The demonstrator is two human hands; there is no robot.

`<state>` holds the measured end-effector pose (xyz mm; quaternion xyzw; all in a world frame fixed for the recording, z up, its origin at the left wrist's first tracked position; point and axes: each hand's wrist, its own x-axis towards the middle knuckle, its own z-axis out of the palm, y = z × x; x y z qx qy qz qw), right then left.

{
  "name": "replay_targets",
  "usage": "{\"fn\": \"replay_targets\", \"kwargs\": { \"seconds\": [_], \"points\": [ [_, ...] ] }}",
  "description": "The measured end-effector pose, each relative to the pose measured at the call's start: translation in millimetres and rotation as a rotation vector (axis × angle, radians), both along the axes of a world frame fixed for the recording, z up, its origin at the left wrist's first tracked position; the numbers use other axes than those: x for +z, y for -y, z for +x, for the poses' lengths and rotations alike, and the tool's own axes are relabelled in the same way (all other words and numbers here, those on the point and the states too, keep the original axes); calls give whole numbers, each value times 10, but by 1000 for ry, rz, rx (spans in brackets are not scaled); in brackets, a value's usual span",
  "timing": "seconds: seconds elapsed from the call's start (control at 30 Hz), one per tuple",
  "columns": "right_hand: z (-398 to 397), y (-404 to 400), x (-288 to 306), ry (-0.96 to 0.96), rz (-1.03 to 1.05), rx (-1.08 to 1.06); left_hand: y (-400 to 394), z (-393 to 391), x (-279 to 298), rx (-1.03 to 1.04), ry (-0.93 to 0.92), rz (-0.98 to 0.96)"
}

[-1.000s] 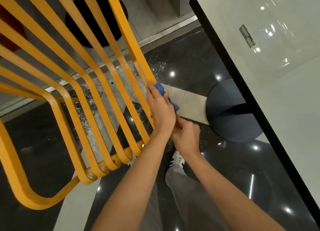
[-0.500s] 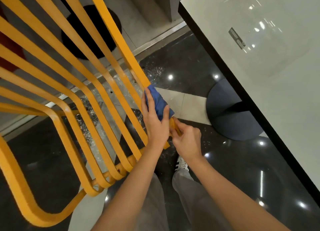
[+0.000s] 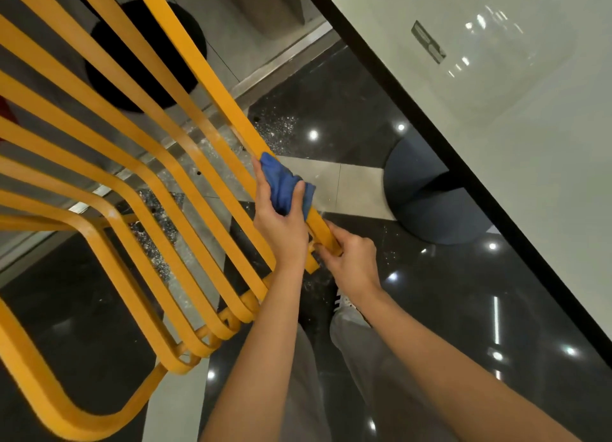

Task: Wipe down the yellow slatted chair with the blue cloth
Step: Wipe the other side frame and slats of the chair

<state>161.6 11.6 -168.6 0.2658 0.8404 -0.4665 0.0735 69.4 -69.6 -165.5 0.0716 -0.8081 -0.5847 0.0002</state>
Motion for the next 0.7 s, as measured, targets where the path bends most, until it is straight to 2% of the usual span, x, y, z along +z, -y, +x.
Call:
{"fn": "replay_targets", "kwargs": {
  "seconds": [0.17, 0.3, 0.4, 0.57, 0.7],
  "points": [
    [-17, 17, -6, 34, 35, -68, 50, 631, -96, -129, 96, -15],
    [-6, 13, -39, 31, 45, -56, 77, 624, -189, -94, 98, -36],
    [5, 5, -73, 20, 26, -58, -22, 548, -113, -5, 75, -12],
    [9, 13, -39, 8, -72, -78, -229, 63, 0, 275, 49, 89],
    [-18, 32, 38, 51, -65, -86, -141, -484, -62, 325, 25, 36]
  ]
}}
